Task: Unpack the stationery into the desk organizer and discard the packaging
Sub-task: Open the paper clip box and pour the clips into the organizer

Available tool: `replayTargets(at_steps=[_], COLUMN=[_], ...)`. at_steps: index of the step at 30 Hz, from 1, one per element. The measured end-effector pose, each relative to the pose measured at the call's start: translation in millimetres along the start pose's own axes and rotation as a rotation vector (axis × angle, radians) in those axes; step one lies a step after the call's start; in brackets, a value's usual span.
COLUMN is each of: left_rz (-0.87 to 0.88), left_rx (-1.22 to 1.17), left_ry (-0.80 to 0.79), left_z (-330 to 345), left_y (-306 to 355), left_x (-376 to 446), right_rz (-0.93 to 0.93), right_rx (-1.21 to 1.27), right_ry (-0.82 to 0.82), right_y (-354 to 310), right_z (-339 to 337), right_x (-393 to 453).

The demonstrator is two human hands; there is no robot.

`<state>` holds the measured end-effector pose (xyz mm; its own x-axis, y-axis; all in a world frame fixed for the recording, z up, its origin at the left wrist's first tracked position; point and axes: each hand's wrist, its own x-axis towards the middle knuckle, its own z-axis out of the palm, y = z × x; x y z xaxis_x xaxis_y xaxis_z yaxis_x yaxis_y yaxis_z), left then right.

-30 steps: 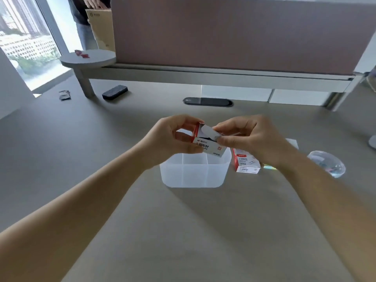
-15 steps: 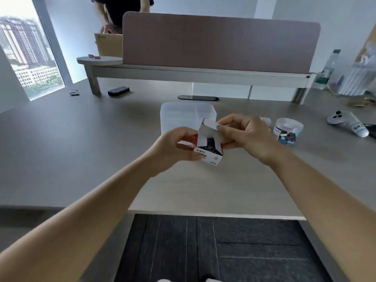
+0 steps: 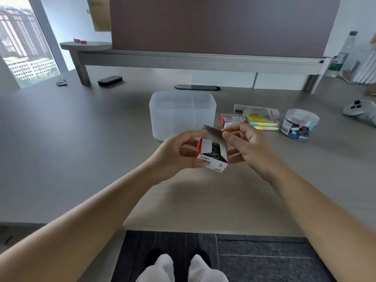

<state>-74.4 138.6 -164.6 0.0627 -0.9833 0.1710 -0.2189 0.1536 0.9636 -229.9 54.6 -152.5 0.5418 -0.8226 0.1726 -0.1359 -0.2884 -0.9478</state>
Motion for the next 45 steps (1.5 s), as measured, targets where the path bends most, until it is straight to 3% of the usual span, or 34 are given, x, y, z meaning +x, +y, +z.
replayTargets(at_steps=[5,10,17,30,35,39,45], left_rz=[0.069,0.129,0.130,0.137,0.056,0.038,-0.003], left_rx=[-0.001,0.037,0.119,0.115,0.093,0.226,0.186], left_ry=[0.062,0.072,0.124,0.140,0.178,0.222,0.110], left_z=[-17.2,-38.0,-60.4,-102.6,-116.5,-126.0,-140.9], left_y=[15.8,31.4,33.9,50.5,57.2,59.7,47.8], left_x=[5.4,11.5,23.4,51.4,73.7,96.9,108.3], right_rz=[0.028,-0.040,-0.077,-0.019,-0.031,-0.046,-0.084], right_rx=[0.006,0.039,-0.098,0.305,0.229,0.185,0.096], right_ry=[-0.171,-0.186,-0.207,-0.266,-0.263,-0.253,-0.242], right_y=[-28.0,-51.3,-63.0,-72.3,-77.3,-77.6,-65.3], right_z=[1.5,7.2,23.8,33.0,40.0,43.8,49.6], right_x=[6.1,19.7,44.6,94.8,118.8,134.9,146.5])
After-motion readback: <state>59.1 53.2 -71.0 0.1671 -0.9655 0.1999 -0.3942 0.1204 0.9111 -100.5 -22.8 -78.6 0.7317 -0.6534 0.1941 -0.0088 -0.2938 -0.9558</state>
